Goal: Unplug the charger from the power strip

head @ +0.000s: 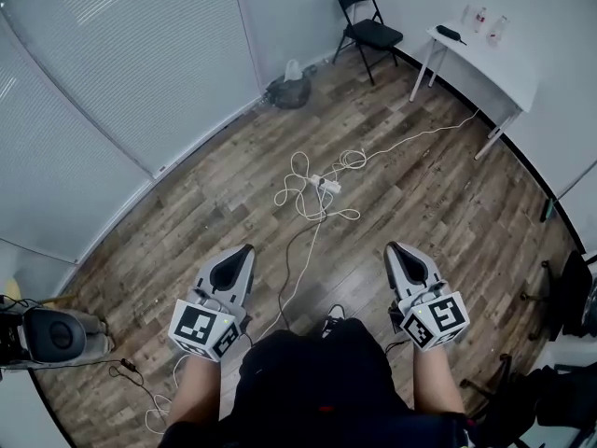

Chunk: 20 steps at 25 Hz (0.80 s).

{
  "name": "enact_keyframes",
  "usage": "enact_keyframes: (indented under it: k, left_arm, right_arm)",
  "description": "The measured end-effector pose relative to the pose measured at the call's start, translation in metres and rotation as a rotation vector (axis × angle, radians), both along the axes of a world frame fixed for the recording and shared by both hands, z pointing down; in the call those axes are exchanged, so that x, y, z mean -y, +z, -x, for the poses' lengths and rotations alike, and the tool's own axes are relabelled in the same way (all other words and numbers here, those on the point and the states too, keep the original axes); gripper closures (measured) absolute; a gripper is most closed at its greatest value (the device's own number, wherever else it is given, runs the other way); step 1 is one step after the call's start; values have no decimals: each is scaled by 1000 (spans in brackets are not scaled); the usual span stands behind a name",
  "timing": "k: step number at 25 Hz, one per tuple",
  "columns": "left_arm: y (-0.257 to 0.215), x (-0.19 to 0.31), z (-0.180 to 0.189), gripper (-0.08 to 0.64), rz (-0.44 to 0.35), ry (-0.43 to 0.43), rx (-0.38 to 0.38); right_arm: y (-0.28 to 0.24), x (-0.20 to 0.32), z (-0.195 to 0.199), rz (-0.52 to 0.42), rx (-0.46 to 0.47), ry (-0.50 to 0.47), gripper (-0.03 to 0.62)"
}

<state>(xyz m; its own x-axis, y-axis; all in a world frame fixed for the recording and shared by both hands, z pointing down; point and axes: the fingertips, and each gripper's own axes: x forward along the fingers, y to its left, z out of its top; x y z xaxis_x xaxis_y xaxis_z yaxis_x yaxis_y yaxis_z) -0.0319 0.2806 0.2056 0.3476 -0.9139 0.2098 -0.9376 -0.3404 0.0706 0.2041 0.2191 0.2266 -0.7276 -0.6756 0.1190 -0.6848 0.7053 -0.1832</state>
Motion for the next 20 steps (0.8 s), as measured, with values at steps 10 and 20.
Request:
enact_keyframes:
  k: [10, 20]
  left_arm:
    - [14, 85, -40, 537, 32, -17, 23]
    - [47, 199, -4, 537, 44, 53, -29]
  right_arm:
    - [23, 93, -32, 52, -3, -40, 569]
    - [47, 186, 1, 79, -36, 26, 569]
